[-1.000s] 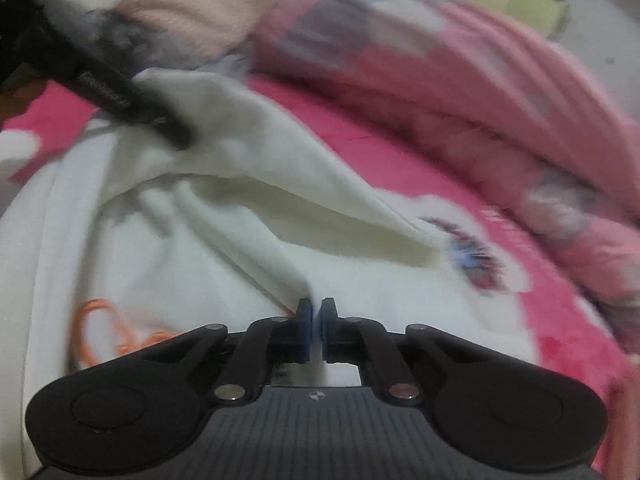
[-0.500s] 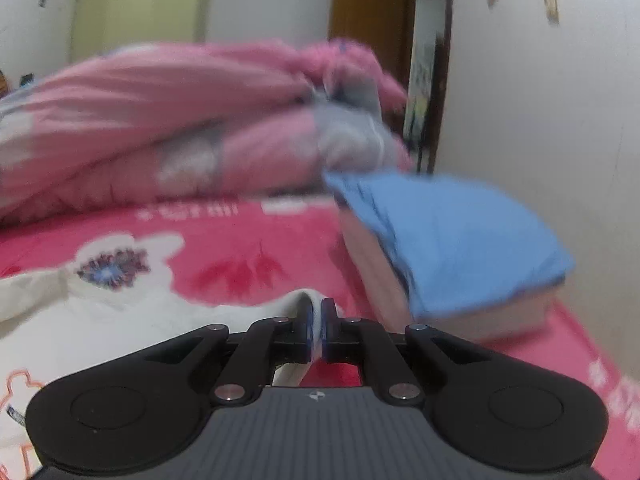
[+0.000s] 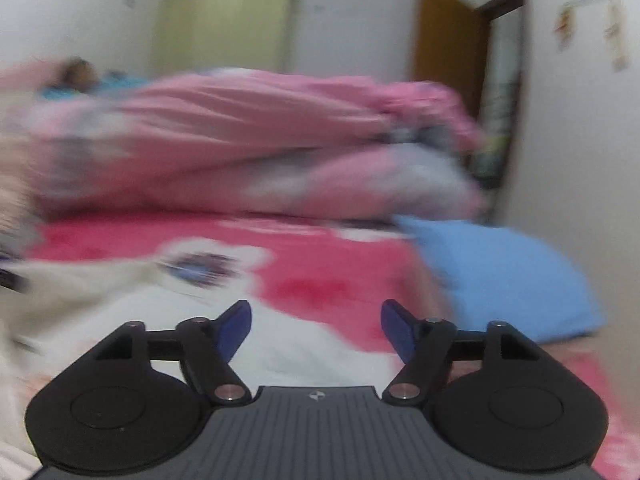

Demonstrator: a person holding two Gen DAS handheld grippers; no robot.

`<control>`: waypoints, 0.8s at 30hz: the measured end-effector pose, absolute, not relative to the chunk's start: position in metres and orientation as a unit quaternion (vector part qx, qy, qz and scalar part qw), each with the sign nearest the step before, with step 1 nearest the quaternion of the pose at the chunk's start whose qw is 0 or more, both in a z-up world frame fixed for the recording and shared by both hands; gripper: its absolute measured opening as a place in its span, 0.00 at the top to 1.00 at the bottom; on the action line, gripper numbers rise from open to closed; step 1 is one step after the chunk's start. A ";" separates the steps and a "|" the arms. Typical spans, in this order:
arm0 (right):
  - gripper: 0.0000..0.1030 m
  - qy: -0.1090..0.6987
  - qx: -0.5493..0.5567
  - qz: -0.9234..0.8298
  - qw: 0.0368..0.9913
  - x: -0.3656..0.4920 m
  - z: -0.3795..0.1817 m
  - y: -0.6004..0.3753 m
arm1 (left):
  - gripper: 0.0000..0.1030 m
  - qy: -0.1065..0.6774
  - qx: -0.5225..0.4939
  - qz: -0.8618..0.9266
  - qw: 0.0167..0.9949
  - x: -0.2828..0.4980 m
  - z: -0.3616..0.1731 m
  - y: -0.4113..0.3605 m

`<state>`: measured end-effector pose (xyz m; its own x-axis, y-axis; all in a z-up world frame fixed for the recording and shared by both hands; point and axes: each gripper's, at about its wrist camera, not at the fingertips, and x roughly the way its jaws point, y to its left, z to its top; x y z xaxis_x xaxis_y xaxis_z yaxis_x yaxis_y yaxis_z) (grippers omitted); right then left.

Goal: Fold clothes

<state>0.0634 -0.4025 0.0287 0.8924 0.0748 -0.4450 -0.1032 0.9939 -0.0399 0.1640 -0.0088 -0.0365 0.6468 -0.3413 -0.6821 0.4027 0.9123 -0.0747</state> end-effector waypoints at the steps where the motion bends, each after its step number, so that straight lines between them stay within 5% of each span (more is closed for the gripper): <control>1: 0.27 0.236 -0.027 0.074 0.969 0.078 0.027 -0.396 | 0.39 0.371 0.028 -0.214 0.903 0.168 -0.034 -0.009; 5: 0.26 0.292 -0.022 0.133 0.947 0.163 0.002 -0.387 | 0.31 0.365 -0.035 -0.242 0.898 0.179 -0.023 -0.003; 9: 0.25 0.363 -0.002 0.162 0.918 0.245 -0.033 -0.391 | 0.19 0.390 0.008 -0.251 0.886 0.200 -0.036 -0.017; 16: 0.24 0.473 0.013 0.150 0.868 0.292 -0.091 -0.401 | 0.21 0.463 0.065 -0.235 0.852 0.269 -0.095 -0.039; 19: 0.37 0.470 -0.016 0.155 0.869 0.280 -0.092 -0.393 | 0.31 0.466 0.088 -0.234 0.849 0.277 -0.114 -0.050; 21: 0.55 0.465 -0.033 0.161 0.870 0.271 -0.089 -0.387 | 0.37 0.456 0.098 -0.230 0.854 0.275 -0.119 -0.055; 24: 0.88 0.452 -0.061 0.149 0.877 0.268 -0.088 -0.377 | 0.81 0.436 0.099 -0.221 0.867 0.271 -0.115 -0.057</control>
